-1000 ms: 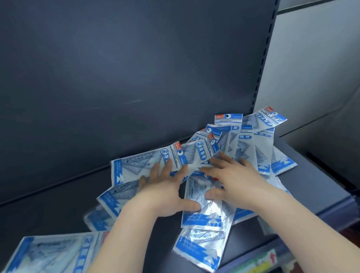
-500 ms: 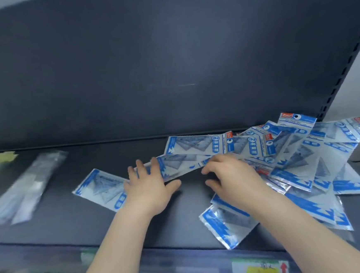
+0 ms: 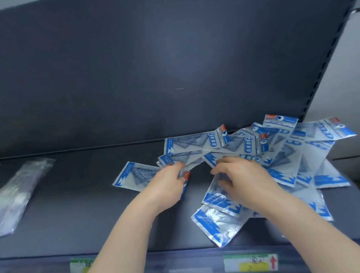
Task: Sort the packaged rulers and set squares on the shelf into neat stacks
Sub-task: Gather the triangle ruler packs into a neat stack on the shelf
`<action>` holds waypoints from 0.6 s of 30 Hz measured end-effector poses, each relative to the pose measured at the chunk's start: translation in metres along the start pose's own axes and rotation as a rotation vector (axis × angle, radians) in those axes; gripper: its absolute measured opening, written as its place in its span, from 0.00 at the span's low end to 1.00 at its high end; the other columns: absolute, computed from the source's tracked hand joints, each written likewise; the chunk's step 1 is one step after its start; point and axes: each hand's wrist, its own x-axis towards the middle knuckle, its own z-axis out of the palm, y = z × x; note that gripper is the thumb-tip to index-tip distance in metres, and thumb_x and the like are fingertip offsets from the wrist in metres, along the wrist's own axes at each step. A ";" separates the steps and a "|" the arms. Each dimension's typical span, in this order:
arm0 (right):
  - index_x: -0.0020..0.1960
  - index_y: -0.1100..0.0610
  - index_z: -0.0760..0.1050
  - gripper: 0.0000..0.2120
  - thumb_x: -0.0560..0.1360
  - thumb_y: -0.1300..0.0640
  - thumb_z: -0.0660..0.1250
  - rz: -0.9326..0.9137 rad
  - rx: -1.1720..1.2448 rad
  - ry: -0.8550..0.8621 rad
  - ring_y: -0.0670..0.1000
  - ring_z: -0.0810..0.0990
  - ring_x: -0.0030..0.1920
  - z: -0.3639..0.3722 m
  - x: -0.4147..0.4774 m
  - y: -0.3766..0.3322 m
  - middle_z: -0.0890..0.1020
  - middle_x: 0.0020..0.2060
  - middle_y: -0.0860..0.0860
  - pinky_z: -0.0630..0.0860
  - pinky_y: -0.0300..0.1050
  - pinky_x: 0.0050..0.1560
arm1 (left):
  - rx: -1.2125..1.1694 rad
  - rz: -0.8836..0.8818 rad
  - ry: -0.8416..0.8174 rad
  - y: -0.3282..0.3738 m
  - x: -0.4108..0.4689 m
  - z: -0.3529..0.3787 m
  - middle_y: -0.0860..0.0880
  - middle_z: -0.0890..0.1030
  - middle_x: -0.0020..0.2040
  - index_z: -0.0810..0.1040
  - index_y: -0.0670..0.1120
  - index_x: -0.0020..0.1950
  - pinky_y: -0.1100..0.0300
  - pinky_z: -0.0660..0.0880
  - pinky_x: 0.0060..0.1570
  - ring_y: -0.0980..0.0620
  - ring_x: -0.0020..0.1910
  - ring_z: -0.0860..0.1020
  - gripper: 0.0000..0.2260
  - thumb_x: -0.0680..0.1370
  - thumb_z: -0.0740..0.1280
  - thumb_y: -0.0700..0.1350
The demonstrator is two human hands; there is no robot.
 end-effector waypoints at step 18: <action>0.57 0.43 0.78 0.21 0.66 0.49 0.76 0.337 0.136 -0.016 0.45 0.70 0.58 -0.044 -0.108 0.095 0.75 0.54 0.42 0.66 0.38 0.50 | 0.447 0.539 -0.097 0.098 0.021 0.076 0.54 0.71 0.61 0.73 0.60 0.66 0.52 0.69 0.61 0.50 0.62 0.68 0.28 0.67 0.76 0.54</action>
